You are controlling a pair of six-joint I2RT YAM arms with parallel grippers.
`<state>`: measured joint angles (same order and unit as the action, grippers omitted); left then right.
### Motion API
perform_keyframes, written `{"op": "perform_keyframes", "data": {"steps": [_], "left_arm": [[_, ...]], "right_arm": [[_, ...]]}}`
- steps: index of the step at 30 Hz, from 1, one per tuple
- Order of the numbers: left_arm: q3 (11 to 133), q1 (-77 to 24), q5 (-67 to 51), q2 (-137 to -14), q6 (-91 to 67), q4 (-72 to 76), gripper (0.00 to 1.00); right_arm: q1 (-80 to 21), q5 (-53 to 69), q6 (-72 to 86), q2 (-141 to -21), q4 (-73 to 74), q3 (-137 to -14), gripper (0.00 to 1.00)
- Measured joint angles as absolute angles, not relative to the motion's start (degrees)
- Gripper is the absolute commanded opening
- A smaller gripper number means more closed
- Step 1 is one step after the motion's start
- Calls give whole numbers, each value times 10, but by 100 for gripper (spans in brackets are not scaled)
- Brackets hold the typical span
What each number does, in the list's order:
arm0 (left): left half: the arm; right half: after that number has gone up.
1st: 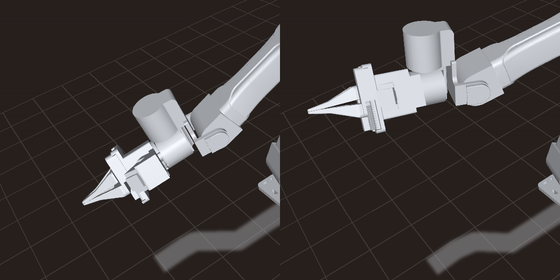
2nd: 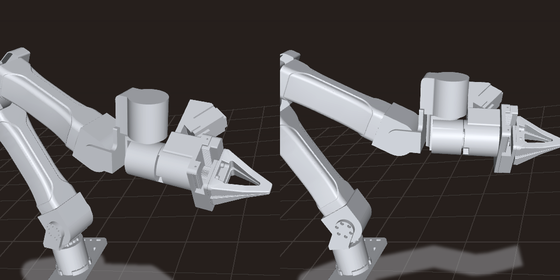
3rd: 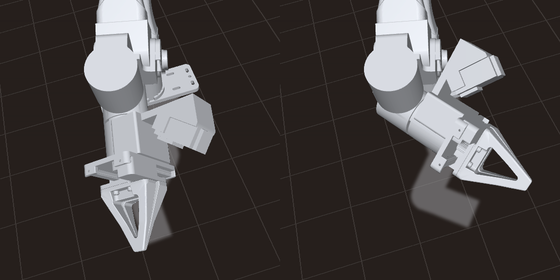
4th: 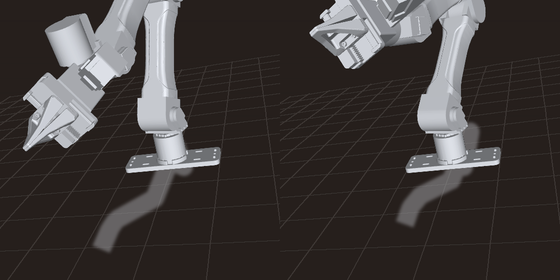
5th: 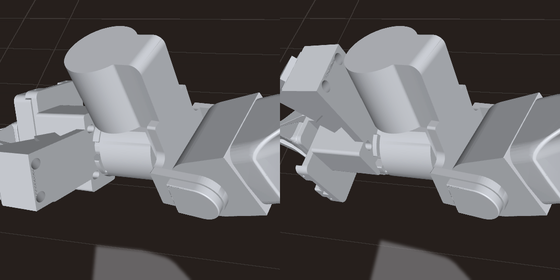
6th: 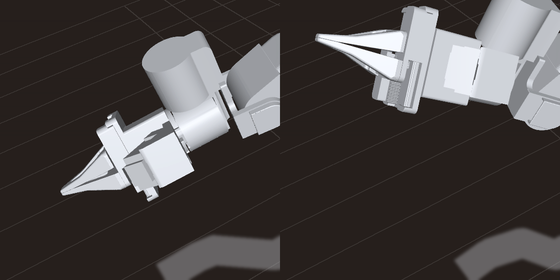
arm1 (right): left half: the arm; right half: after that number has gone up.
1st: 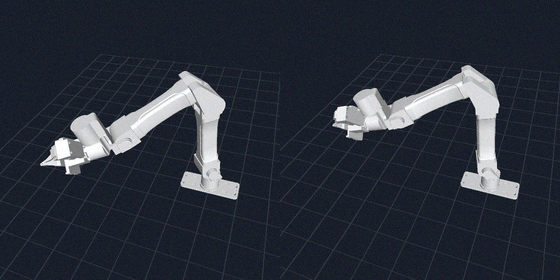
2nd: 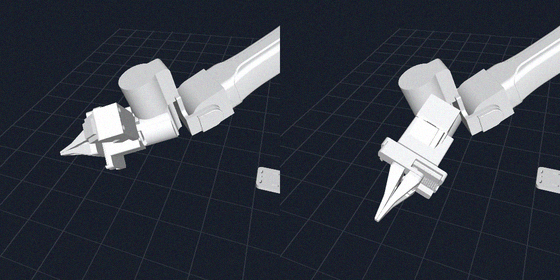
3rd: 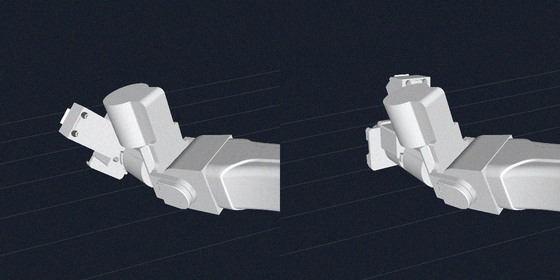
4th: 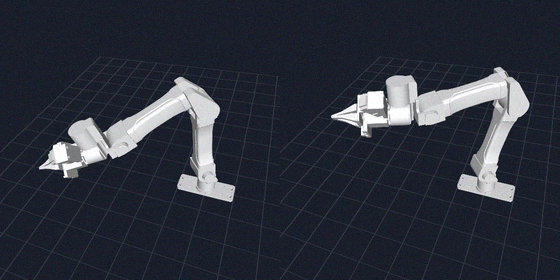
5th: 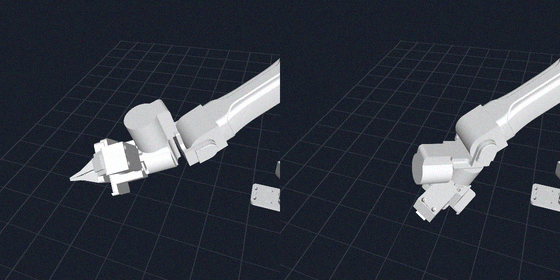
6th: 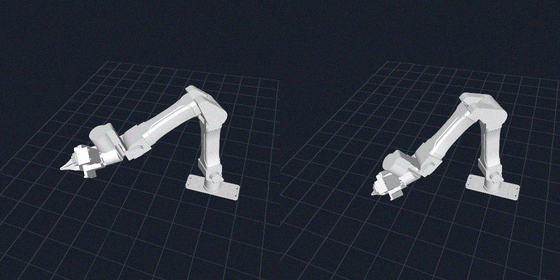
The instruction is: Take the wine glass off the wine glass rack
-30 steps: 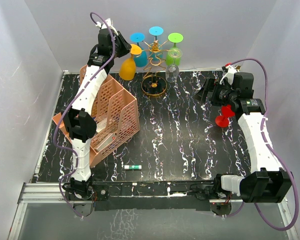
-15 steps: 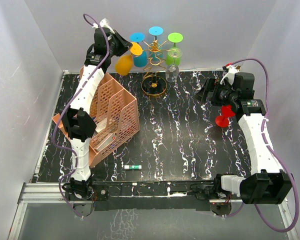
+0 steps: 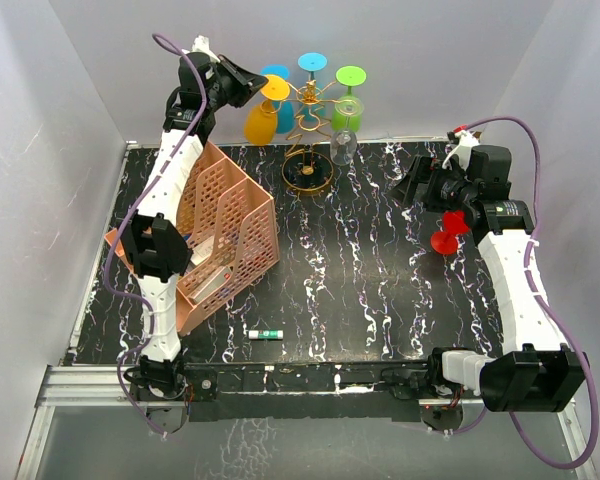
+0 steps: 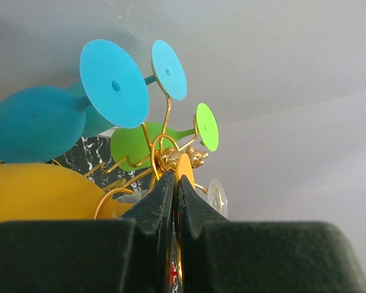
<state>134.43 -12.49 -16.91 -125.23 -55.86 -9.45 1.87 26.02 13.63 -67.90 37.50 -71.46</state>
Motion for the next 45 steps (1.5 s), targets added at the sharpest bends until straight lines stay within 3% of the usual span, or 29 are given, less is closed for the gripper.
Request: {"op": "perform_keyframes", "data": {"steps": [21, 45], "left_arm": [[1345, -125, -217, -1308, -627, -43, 0], [1336, -95, -180, -1308, -648, -43, 0]], "right_arm": [[19, 254, 136, -678, 375, -715, 99], [19, 254, 136, -679, 375, -715, 99]]}}
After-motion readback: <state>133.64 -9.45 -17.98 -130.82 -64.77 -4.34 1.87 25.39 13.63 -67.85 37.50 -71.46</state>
